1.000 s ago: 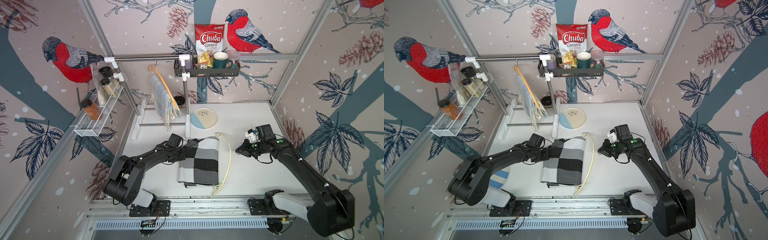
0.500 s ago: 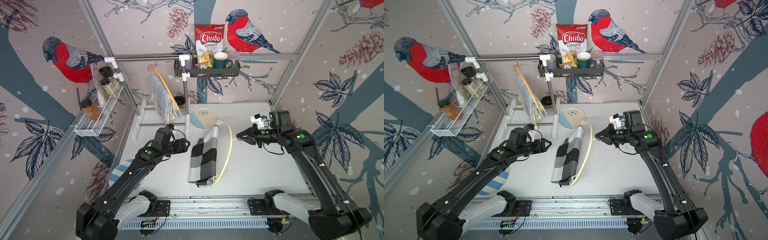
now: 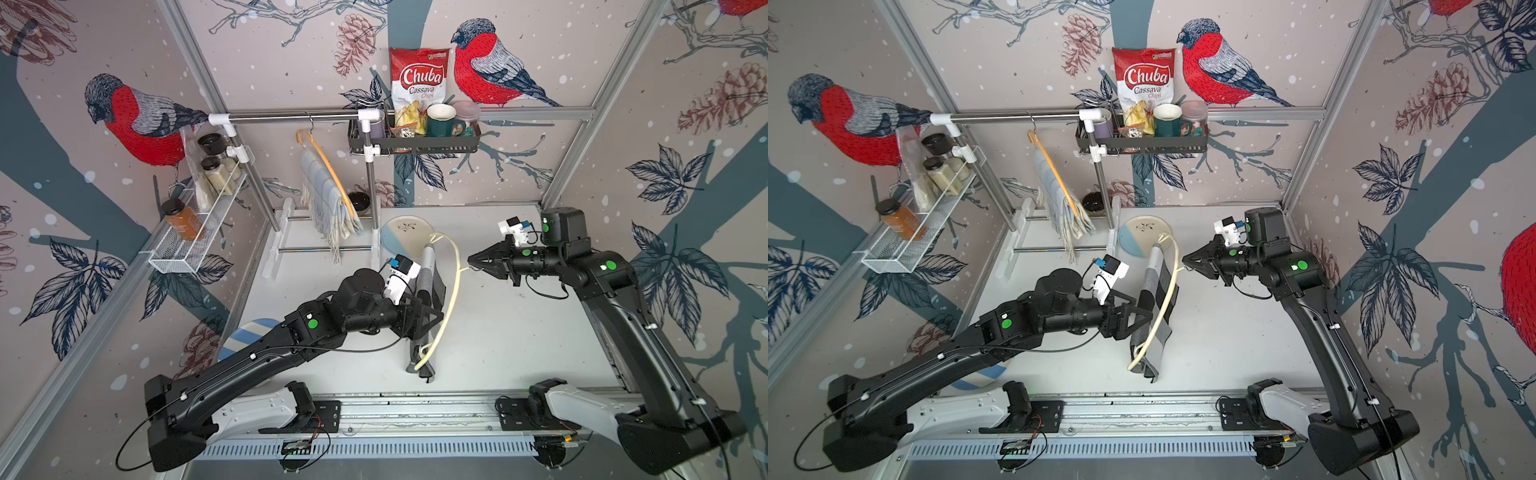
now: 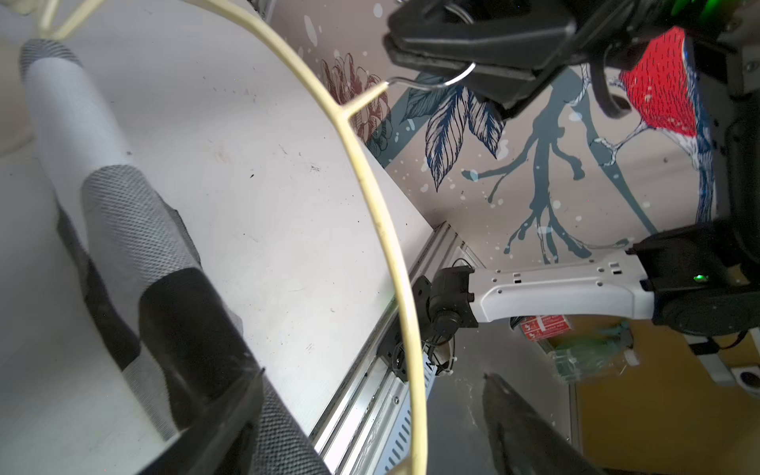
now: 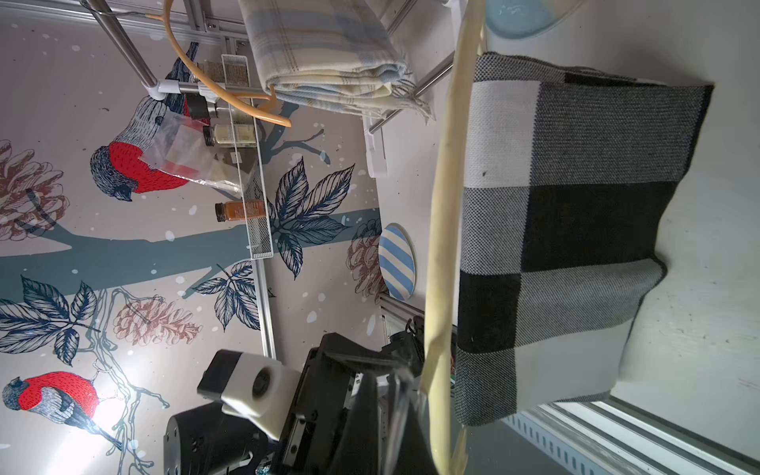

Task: Hang the scarf on the hanger
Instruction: Adjust the hanger.

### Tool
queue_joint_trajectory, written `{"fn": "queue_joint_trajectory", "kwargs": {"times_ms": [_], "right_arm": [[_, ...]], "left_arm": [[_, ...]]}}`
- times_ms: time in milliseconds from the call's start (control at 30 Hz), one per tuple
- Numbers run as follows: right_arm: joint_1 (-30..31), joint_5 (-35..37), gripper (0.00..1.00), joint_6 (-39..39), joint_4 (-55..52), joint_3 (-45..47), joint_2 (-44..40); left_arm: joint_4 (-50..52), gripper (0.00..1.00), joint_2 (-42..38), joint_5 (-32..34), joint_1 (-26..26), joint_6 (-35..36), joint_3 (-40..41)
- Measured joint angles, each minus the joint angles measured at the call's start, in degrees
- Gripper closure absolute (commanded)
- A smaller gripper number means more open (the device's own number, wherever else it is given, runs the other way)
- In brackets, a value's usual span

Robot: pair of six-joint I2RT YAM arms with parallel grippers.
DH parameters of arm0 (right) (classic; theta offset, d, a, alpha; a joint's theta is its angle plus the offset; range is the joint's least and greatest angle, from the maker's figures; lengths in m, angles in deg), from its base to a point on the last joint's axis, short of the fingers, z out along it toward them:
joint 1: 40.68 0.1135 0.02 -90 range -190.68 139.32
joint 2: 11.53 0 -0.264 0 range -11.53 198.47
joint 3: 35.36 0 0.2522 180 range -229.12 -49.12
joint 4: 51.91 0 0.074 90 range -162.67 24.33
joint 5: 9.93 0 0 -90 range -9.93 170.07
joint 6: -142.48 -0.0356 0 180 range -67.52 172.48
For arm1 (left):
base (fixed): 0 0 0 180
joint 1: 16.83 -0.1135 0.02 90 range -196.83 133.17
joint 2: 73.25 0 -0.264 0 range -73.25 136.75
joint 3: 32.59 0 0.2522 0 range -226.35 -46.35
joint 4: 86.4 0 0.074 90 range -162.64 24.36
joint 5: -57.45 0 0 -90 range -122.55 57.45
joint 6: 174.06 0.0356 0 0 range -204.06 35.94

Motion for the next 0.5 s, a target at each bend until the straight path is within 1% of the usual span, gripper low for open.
{"fn": "queue_joint_trajectory", "kwargs": {"times_ms": [133,233,267,367,433,500], "right_arm": [[0.0,0.31,1.0,0.0,-0.15,0.02,0.0],[0.0,0.68,1.0,0.02,-0.42,0.15,0.02],[0.0,0.79,1.0,0.02,-0.52,0.17,0.07],[0.0,0.87,1.0,0.2,-0.83,0.17,0.28],[0.0,1.05,1.0,0.28,-0.96,0.17,0.39],[0.0,1.22,1.0,0.46,-1.01,0.17,0.59]], "left_arm": [[0.96,0.18,3.78,4.02,4.81,2.84,-1.33],[1.51,0.22,8.24,6.86,8.31,4.0,-2.67],[2.01,0.26,9.46,7.74,9.14,4.07,-3.17],[3.8,0.43,11.8,12.33,11.69,4.02,-4.17],[6.49,0.61,12.55,16.94,13.51,3.5,-5.6],[8.66,0.69,13.11,23.02,15.69,2.78,-7.67]]}}
